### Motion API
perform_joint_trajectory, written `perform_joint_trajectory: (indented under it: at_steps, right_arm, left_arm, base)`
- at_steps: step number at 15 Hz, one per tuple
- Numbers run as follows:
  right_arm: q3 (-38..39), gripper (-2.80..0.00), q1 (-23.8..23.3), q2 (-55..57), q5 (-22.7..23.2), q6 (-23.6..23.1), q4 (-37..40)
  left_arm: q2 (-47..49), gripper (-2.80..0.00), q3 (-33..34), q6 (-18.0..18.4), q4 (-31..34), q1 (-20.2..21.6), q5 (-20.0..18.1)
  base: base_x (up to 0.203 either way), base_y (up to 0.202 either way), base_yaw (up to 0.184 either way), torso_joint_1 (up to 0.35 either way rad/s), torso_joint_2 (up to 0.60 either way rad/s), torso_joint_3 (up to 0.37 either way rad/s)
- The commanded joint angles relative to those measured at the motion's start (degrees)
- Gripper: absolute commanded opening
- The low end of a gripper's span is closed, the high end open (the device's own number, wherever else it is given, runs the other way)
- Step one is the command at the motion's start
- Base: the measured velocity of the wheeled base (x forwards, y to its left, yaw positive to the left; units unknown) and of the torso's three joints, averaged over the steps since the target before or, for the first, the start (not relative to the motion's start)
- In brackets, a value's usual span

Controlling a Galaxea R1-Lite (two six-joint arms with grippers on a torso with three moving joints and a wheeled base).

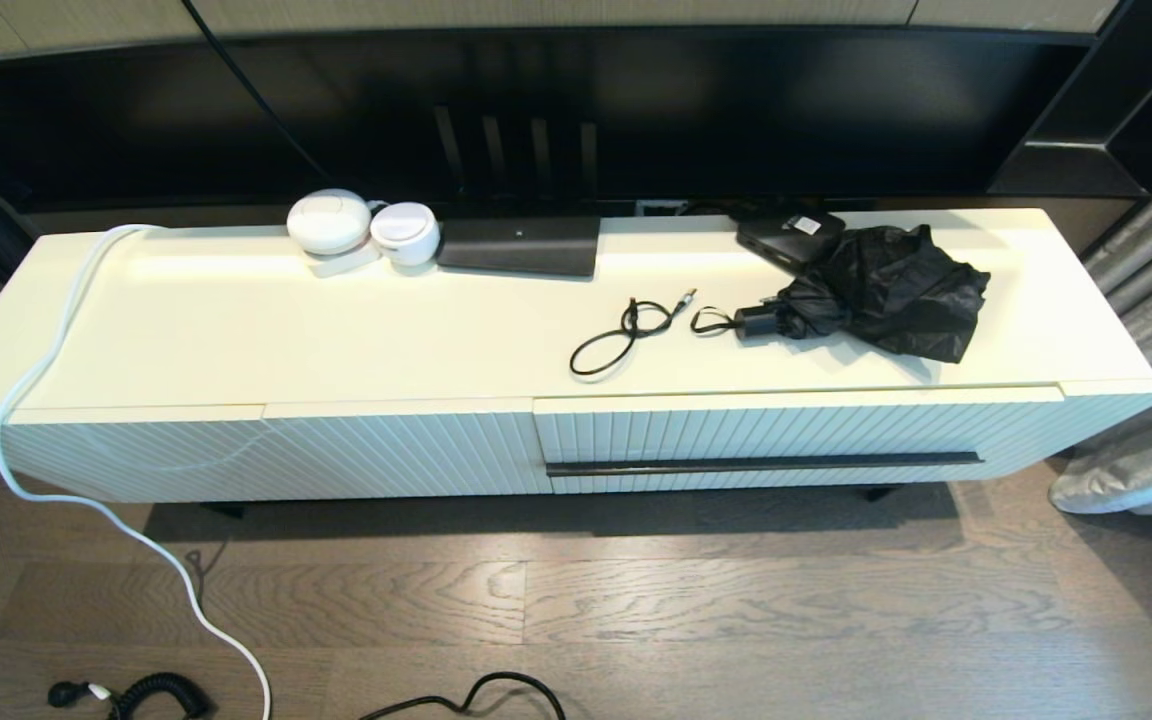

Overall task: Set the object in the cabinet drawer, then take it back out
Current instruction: Open the drawer

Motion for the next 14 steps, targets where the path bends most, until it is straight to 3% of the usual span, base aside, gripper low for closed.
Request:
perform_joint_trajectory:
  at_steps: [1,9,12,14]
  right_arm:
    - [0.0,-2.8,0.0,0.0,0.0,0.0,0.0]
    - [-0.1,-2.8,0.0,0.0,-0.5,-1.6,-0.1]
    - [-3.2,-2.8,0.0,0.1,-0.1,-2.8,1.2]
    - [-10.6,-2.8,0.0,2.2,0.9,-3.4,5.9]
  left_arm:
    - [0.0,-2.8,0.0,0.0,0.0,0.0,0.0]
    - [0.0,-2.8,0.1,0.0,0.0,0.1,0.0]
    - [0.0,-2.8,0.1,0.0,0.0,0.0,0.0]
    - [0.0,-2.8,0.0,0.0,0.0,0.0,0.0]
  base:
    - [0.0,0.0,0.0,0.0,0.0,0.0]
    - [0.0,0.0,0.0,0.0,0.0,0.0]
    - [0.0,0.0,0.0,0.0,0.0,0.0]
    - [0.0,0.0,0.0,0.0,0.0,0.0]
